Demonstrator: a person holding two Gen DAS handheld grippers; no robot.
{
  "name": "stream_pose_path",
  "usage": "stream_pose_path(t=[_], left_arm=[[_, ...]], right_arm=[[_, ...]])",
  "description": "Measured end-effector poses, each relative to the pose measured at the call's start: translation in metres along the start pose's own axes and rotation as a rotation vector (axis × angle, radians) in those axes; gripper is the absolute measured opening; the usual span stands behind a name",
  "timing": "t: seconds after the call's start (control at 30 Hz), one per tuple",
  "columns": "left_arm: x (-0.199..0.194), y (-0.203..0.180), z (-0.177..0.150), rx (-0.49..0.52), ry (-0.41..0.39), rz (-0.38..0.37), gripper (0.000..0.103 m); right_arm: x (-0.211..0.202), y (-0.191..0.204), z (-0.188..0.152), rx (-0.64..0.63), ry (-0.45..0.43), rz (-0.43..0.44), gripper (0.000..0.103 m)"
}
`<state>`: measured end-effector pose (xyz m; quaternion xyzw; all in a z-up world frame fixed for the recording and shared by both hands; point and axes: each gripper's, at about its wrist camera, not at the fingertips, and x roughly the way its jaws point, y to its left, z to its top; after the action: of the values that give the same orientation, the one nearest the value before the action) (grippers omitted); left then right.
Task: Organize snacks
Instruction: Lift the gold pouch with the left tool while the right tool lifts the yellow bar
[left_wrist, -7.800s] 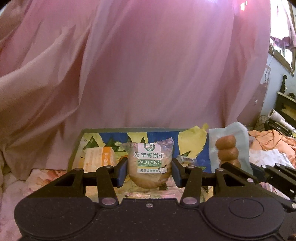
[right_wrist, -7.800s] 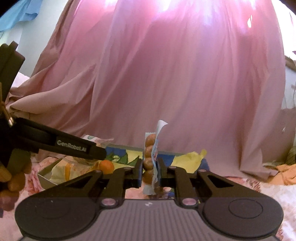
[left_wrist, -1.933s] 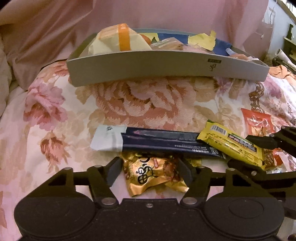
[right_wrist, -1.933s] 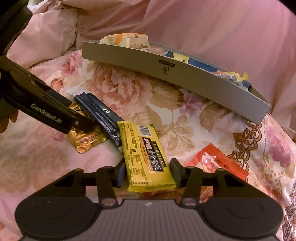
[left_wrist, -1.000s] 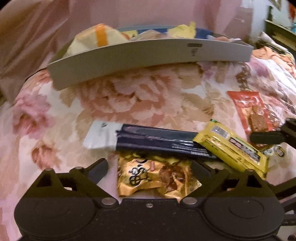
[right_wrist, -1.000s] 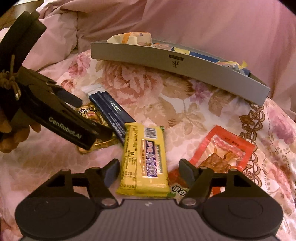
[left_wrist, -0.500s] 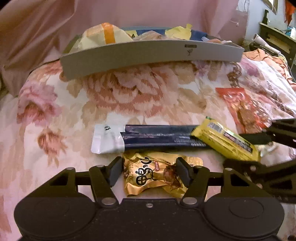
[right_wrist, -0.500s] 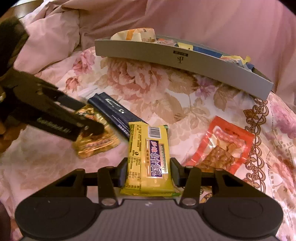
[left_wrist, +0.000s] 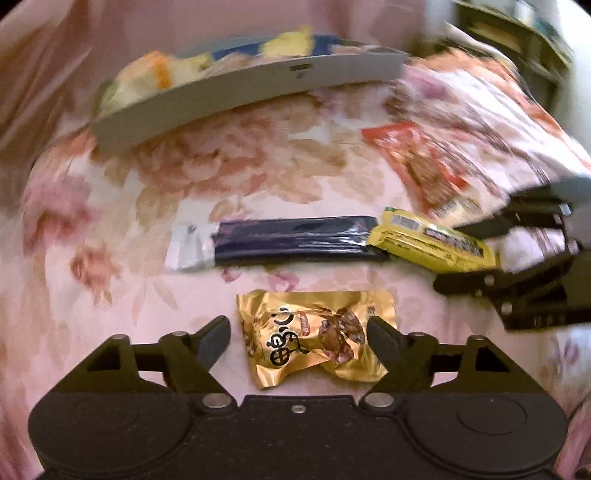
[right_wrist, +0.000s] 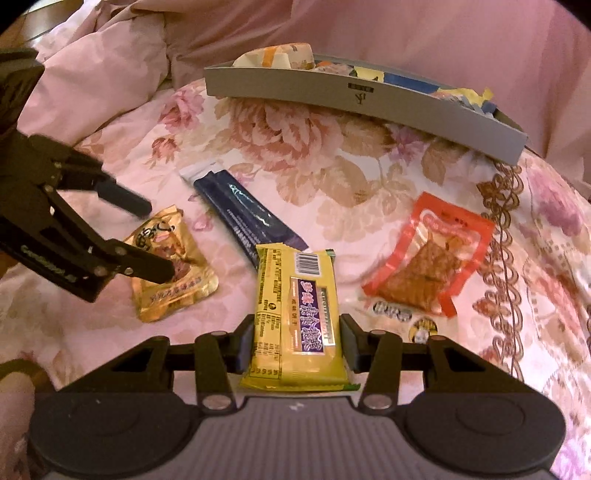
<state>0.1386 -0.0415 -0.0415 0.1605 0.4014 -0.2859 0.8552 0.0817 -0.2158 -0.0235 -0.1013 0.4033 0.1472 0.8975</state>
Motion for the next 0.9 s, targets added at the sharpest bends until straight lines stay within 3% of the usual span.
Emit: stream_pose_path(t=[0.17,0.37,0.47,0.6,0.9], left_arm=[[0.000,-0.006,0.004,0.284,0.008,-0.104,0.094],[0.019,-0.007,0.013,0.466,0.089,-0.228,0.096],[0.026,-0.002,0.019,0.474,0.105,-0.263,0.095],[0.030,0.005,0.025,0.453,0.123,-0.277,0.086],[0.021,0.010,0.015,0.355,0.151,-0.282,0.085]], right_arm=[[0.000,-0.001,0.000,0.007,-0.003,0.010,0.055],[0.005,0.001,-0.001,-0.002,-0.008,0.019,0.057],[0.007,-0.001,-0.001,0.009,-0.011,0.026,0.058],[0.008,-0.001,-0.002,0.016,-0.015,0.028,0.058],[0.007,-0.003,-0.001,0.041,-0.009,0.031,0.058]])
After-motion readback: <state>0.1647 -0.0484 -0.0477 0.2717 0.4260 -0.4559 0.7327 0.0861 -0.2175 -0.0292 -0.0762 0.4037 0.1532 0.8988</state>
